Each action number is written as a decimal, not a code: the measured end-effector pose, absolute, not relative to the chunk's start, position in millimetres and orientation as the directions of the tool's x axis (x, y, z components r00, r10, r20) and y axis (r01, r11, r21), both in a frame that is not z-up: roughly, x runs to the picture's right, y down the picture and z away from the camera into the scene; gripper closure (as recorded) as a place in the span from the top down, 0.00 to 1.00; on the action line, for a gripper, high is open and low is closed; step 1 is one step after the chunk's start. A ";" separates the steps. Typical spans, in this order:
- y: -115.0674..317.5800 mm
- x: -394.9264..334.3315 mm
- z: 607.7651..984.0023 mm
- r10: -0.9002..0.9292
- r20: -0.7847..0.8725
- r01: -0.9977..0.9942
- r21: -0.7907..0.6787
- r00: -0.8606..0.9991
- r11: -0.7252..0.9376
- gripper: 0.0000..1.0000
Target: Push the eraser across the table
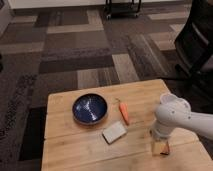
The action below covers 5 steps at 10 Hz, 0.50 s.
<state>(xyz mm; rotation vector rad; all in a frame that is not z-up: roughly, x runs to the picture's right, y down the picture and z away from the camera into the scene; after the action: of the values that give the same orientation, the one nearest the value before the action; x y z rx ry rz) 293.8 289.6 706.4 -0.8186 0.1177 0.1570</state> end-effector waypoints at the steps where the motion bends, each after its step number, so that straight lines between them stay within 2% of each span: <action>1: 313.3 319.1 689.3 0.085 -0.238 -0.238 -0.746 0.968 0.622 0.65; 3: 344.9 378.8 641.0 0.041 -0.422 -0.379 -0.762 0.906 0.525 0.65; 5: 328.3 424.7 586.3 -0.013 -0.580 -0.498 -0.711 0.815 0.497 0.65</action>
<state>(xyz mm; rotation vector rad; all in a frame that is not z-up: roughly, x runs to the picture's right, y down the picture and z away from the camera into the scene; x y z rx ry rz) 424.7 328.3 586.3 -1.0196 0.5669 0.3130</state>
